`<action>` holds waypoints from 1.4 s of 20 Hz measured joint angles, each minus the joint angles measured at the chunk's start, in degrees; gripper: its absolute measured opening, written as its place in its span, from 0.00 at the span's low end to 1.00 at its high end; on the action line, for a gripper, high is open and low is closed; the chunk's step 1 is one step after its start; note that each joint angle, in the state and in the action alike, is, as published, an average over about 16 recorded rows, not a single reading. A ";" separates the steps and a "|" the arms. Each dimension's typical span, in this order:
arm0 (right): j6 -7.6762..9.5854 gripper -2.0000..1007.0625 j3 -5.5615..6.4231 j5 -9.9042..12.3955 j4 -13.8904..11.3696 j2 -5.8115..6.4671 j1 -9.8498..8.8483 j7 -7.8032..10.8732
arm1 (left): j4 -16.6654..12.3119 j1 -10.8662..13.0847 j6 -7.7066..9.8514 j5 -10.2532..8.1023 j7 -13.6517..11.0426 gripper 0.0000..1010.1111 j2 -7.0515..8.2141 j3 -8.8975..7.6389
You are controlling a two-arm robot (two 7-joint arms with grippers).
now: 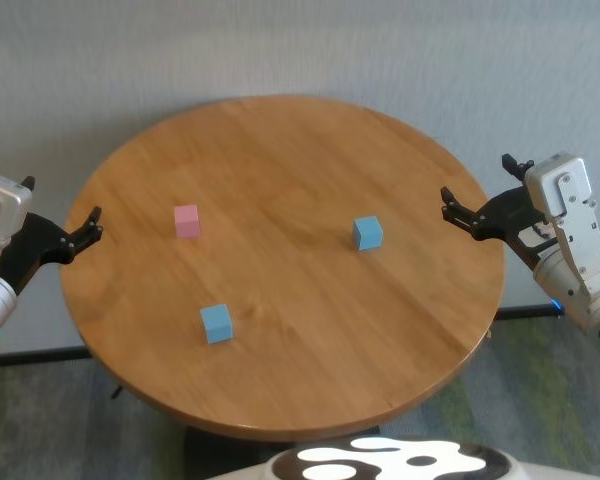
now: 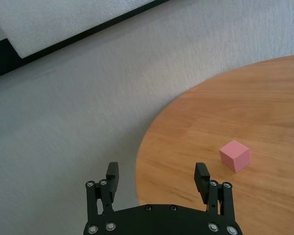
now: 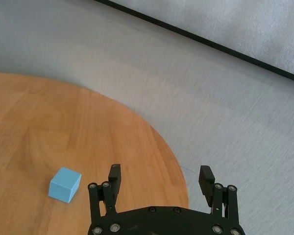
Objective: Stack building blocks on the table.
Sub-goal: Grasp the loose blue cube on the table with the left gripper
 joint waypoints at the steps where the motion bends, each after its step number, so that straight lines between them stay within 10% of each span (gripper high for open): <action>1: 0.00 1.00 0.00 0.00 0.00 0.00 0.00 0.00 | 0.00 0.00 0.00 0.00 0.00 0.99 0.00 0.00; 28: 0.00 1.00 0.00 0.00 0.00 0.00 0.00 0.00 | 0.00 0.00 0.00 0.00 0.00 0.99 0.00 0.00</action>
